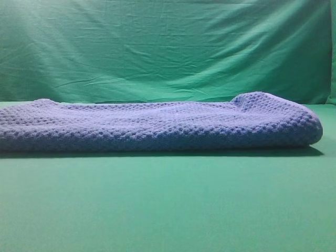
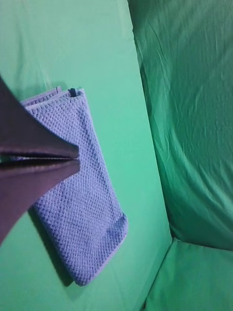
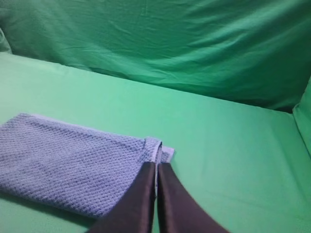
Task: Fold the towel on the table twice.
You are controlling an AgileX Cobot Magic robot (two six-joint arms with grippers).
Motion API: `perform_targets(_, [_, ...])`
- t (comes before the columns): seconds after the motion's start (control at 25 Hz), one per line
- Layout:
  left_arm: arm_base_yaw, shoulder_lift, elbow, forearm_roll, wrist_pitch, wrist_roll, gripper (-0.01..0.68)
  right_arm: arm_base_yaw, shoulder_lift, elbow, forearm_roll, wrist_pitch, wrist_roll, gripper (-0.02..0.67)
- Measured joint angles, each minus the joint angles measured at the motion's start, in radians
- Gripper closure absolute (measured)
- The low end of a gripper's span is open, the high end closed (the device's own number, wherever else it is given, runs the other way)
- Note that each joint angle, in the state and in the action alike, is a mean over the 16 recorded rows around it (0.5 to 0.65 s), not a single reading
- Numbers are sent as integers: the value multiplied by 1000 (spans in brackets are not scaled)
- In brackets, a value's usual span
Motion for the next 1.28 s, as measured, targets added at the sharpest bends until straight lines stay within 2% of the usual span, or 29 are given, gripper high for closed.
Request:
perform_targets(0.36, [0,-199,120,-13,10,-44,673,0,-233,111,51,-40,-20,649])
perform_targets(0.72, [0,-245,194,-17,-33,-96,673,0,-353,146,83,7,-36,649])
perform_targets(0.96, [0,-245,276,-20,-162,-109,673,0,-371,227,78,-37,-39,649])
perform_targets(1.28, [0,-245,437,-23,-374,-113,673,0,-372,425,66,-264,-40,649])
